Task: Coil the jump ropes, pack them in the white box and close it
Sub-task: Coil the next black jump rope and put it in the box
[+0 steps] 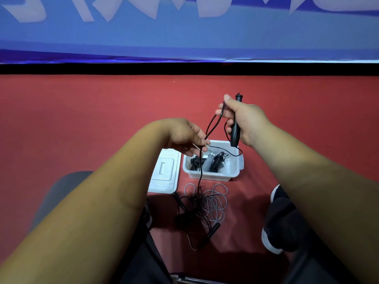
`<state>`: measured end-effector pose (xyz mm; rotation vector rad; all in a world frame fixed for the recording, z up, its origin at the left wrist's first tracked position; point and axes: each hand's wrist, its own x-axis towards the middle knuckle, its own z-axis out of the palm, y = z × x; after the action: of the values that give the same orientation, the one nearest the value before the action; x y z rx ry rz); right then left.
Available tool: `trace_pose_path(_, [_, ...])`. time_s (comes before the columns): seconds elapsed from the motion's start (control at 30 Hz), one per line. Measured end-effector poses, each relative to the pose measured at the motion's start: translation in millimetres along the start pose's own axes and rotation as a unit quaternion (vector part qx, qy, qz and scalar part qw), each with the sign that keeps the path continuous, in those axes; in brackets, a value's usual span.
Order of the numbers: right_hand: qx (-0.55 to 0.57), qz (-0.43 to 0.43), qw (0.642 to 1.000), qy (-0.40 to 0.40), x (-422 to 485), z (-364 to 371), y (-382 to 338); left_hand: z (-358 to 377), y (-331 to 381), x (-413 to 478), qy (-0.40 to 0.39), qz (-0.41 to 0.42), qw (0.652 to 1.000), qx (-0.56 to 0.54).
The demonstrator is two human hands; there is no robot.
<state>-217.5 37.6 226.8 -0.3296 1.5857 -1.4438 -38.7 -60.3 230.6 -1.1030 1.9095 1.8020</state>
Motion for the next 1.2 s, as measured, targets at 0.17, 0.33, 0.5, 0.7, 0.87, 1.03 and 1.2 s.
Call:
trace_pose_path(0.17, [-0.097,0.035,0.994,-0.027,1,-1,16,-10,12,-5,0.065,0.044,0.987,-0.139])
trace_pose_path(0.33, [-0.190,0.093,0.969,-0.126,-10,4,34,-20,21,-9,0.126,0.088,0.922,-0.355])
trace_pose_path(0.5, [-0.206,0.037,0.964,-0.166,-26,16,43,-33,21,-9,0.171,0.117,0.855,-0.475])
trace_pose_path(0.7, [-0.104,0.001,0.991,-0.084,-27,27,24,-33,16,-10,0.202,0.083,0.906,-0.364])
trace_pose_path(0.87, [0.029,0.002,0.997,-0.071,-24,29,-3,-14,13,-8,0.174,0.062,0.970,-0.158])
trace_pose_path(1.03, [0.122,0.008,0.991,-0.054,-19,24,-20,-4,1,-11,0.055,0.022,0.998,0.030])
trace_pose_path(1.2, [0.161,0.003,0.986,-0.039,-13,22,-20,-4,-2,-9,0.056,0.043,0.998,0.001])
